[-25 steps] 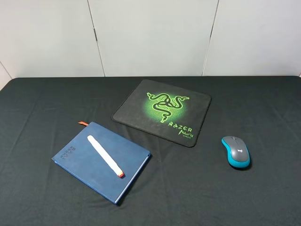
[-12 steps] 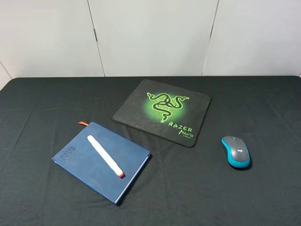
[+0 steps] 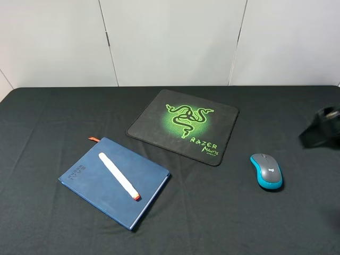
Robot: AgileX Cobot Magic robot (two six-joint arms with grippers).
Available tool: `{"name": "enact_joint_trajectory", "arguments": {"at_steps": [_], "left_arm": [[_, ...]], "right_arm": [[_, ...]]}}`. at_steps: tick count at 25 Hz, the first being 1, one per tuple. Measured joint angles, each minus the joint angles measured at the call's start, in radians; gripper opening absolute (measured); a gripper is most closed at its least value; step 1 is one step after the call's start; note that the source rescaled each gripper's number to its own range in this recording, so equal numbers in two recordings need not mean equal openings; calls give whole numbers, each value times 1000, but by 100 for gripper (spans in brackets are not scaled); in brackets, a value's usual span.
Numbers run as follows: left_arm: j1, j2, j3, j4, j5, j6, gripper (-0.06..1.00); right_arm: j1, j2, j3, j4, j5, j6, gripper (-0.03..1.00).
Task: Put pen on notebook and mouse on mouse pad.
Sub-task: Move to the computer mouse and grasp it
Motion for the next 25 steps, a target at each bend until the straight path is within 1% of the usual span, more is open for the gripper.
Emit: {"name": "enact_joint_trajectory", "arguments": {"at_steps": [3, 5, 11, 16, 20, 25], "left_arm": [[0, 0, 0, 0, 0, 0, 100], [0, 0, 0, 0, 0, 0, 100], [0, 0, 0, 0, -1, 0, 100], [0, 0, 0, 0, -1, 0, 100], [0, 0, 0, 0, -2, 0, 100], [0, 0, 0, 0, -2, 0, 100]], "right_arm": [[58, 93, -1, 0, -13, 4, 100], [73, 156, -4, 0, -11, 26, 100], [74, 313, -78, -2, -14, 90, 100], [74, 424, -146, 18, -21, 101, 100], [74, 508, -159, 28, -53, 114, 100], [74, 604, -161, 13, -80, 137, 100]]}}
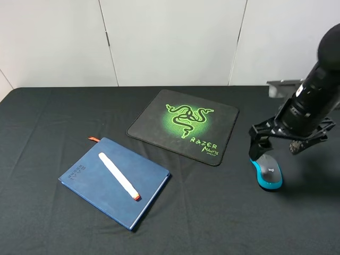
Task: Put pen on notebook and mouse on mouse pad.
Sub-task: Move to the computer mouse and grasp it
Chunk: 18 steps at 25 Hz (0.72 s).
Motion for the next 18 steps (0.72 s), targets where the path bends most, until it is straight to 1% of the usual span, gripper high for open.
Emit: {"name": "enact_joint_trajectory", "arguments": {"at_steps": [8, 18], "left_arm": [[0, 0, 0, 0, -2, 0, 100], [0, 0, 0, 0, -2, 0, 100]], "right_arm": [[0, 109, 0, -20, -46, 10, 100], [0, 181, 0, -27, -93, 20, 100]]}}
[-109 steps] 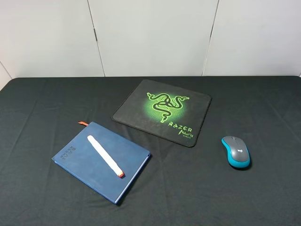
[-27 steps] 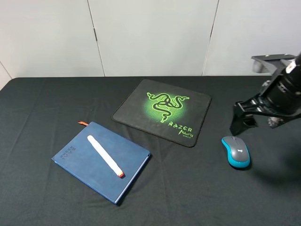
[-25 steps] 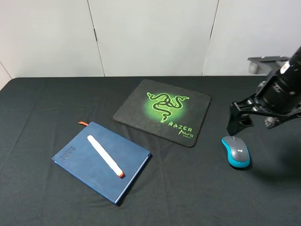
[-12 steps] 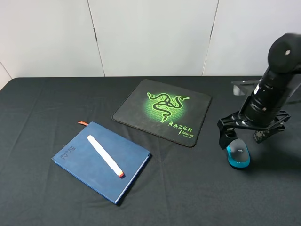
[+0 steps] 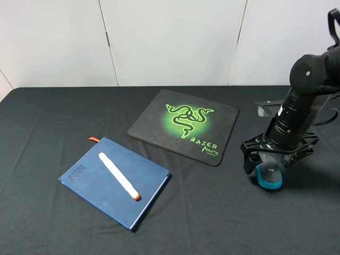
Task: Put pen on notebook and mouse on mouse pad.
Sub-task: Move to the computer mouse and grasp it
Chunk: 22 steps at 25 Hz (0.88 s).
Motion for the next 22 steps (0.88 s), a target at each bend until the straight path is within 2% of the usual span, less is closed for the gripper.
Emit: {"name": "enact_joint_trajectory", "arguments": {"at_steps": [13, 14, 16, 18, 19, 22], "left_arm": [[0, 0, 0, 0, 0, 0, 100], [0, 0, 0, 0, 0, 0, 100], [0, 0, 0, 0, 0, 0, 100], [0, 0, 0, 0, 0, 0, 100], [0, 0, 0, 0, 0, 0, 100], [0, 0, 0, 0, 0, 0, 100]], "right_arm": [[0, 51, -2, 0, -28, 2, 100], [0, 51, -2, 0, -28, 4, 94], [0, 51, -2, 0, -29, 7, 58], [0, 51, -2, -4, -32, 7, 0], [0, 51, -2, -4, -34, 9, 3], [0, 51, -2, -4, -38, 9, 3]]}}
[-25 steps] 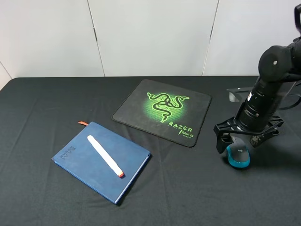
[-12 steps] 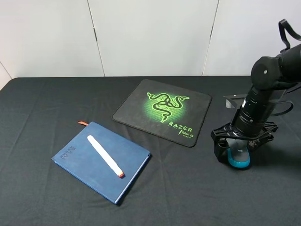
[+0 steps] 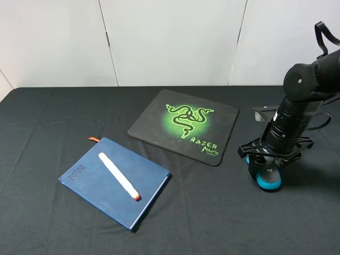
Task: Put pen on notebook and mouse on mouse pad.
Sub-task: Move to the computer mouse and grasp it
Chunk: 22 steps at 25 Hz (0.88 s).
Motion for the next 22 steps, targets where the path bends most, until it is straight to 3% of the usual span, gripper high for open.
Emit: {"name": "enact_joint_trajectory", "arguments": {"at_steps": [12, 22], "left_arm": [[0, 0, 0, 0, 0, 0, 100], [0, 0, 0, 0, 0, 0, 100]], "right_arm": [[0, 0, -2, 0, 4, 0, 3], [0, -84, -148, -4, 199, 0, 3]]}}
